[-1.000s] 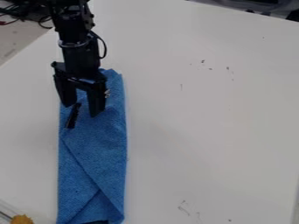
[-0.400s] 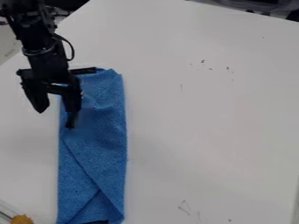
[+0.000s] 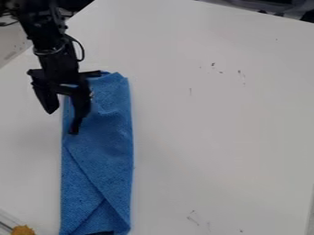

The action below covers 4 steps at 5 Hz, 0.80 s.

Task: Unfold the cloth from center to right

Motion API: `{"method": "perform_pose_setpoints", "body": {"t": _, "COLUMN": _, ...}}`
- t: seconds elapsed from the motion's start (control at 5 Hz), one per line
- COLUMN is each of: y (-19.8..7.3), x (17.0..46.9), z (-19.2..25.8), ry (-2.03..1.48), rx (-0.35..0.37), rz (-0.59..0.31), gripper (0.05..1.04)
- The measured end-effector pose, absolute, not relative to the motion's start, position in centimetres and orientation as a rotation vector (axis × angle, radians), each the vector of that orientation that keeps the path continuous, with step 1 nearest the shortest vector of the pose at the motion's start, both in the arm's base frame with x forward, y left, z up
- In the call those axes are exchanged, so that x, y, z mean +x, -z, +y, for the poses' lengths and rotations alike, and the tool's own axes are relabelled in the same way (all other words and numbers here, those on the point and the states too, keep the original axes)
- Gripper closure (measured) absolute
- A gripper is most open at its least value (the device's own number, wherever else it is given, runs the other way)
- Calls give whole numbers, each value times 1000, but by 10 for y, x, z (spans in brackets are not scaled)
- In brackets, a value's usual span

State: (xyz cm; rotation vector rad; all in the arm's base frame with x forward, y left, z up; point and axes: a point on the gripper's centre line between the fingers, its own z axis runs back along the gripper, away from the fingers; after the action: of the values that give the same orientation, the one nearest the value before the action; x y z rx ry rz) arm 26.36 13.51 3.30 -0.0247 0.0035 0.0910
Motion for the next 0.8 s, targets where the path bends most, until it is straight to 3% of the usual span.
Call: {"method": "perform_pose_setpoints", "body": {"t": 0.8, "y": -23, "x": 272, "z": 136, "ry": -59, "rx": -46, "rz": 46, "gripper": 83}}
